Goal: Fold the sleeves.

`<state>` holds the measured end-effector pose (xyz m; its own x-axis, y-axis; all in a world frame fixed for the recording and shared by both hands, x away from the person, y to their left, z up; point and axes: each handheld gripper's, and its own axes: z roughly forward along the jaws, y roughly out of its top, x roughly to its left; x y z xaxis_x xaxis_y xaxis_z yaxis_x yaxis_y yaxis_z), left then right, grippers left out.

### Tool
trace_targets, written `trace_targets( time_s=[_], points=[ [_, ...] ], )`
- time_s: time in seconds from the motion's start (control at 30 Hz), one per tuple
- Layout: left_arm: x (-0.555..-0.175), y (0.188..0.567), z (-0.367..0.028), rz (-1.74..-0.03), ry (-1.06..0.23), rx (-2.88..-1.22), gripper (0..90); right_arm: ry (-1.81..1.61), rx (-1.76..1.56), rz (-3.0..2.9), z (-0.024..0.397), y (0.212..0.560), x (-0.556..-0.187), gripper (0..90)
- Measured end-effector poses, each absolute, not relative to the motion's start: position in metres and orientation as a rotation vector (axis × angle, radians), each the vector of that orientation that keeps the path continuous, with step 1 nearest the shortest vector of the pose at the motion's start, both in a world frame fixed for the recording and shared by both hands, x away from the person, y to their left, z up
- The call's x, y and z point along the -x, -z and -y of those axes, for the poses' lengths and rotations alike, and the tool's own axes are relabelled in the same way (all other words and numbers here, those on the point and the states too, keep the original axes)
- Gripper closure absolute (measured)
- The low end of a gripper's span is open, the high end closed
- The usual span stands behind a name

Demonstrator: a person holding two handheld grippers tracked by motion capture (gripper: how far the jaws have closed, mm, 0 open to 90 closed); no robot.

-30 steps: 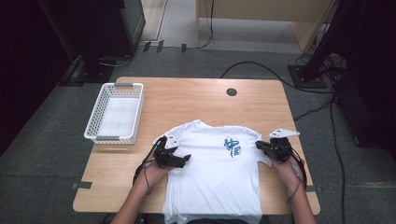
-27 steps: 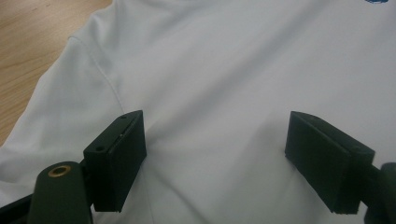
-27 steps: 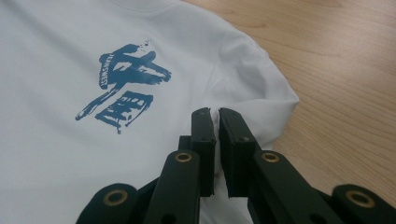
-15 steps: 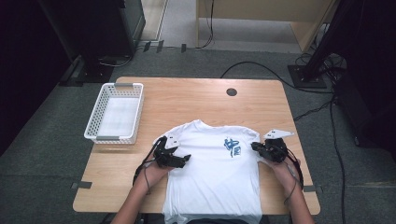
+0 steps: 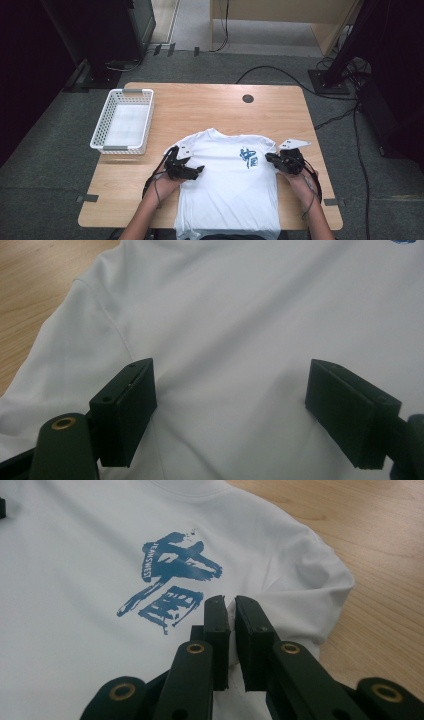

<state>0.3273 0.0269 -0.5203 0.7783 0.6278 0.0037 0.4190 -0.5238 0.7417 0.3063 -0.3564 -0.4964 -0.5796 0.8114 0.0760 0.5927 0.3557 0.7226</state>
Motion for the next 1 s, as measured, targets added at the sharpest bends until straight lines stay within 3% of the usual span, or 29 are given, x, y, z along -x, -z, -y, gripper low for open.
trace_targets(
  time_s=[1.0],
  points=[
    [-0.327, 0.520, -0.027, -0.776, -0.349, -2.198, 20.9, -1.052, -1.166, -2.367, 0.332, 0.492, -0.304, 85.4]
  ],
)
